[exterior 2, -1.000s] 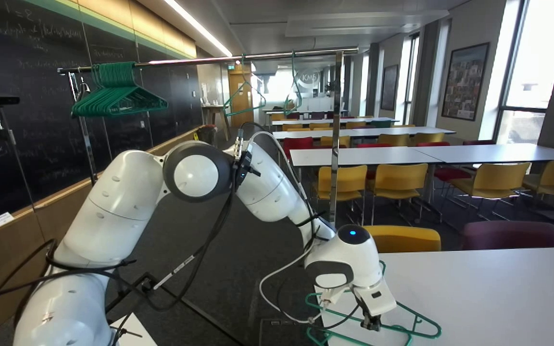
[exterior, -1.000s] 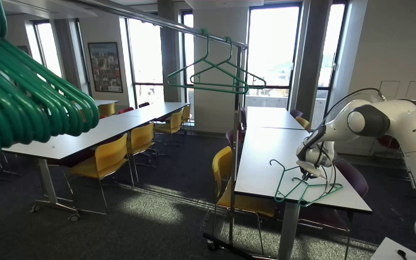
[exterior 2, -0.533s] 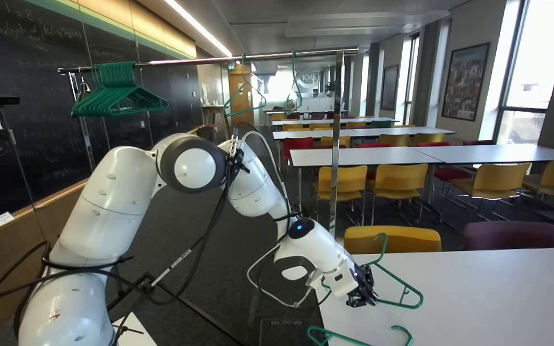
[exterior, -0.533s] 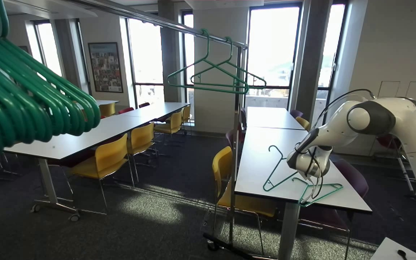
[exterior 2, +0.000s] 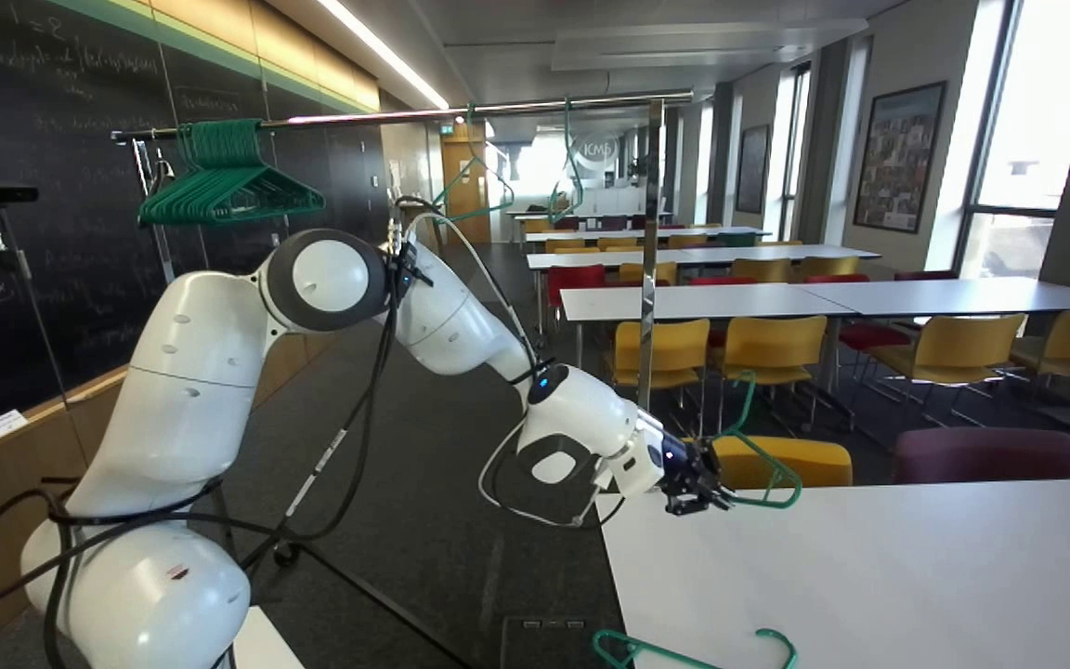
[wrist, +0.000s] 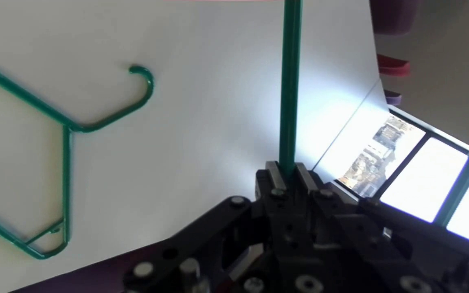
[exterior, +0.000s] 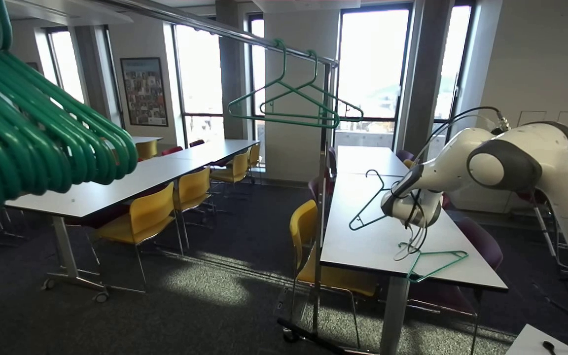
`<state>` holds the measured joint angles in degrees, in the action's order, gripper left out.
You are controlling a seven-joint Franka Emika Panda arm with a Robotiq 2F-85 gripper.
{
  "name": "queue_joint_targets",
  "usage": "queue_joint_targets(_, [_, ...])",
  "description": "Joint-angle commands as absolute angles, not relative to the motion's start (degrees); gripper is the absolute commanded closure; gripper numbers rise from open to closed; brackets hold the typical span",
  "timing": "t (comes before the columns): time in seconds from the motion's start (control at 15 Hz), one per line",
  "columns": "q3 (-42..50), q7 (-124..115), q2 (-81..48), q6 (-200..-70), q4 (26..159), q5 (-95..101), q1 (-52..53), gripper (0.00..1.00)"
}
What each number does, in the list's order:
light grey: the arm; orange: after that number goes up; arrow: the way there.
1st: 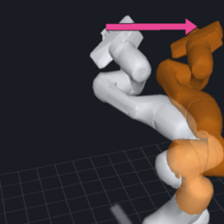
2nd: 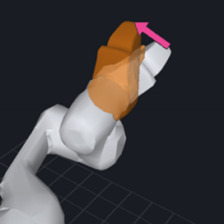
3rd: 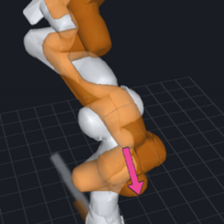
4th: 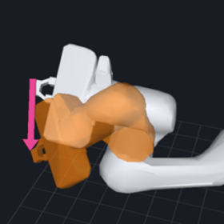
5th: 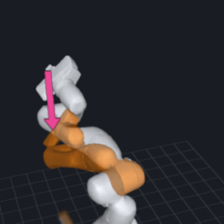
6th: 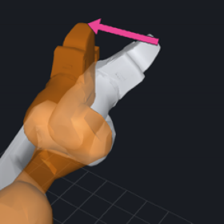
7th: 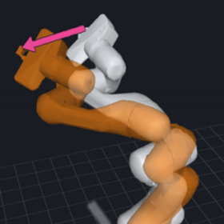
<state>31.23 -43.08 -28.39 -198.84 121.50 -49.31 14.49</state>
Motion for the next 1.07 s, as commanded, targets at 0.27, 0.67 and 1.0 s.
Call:
queue_joint_targets(0.27, [58.5,-49.7,-30.2,-198.1,123.7,-53.4,46.3,0.97])
queue_joint_targets(0.67, [68.9,-57.4,-34.8,-198.0,128.4,-53.5,60.3,0.97])
queue_joint_targets(1.0, [73.7,-63.2,-37.1,-198.0,132.1,-53.6,66.1,0.97])
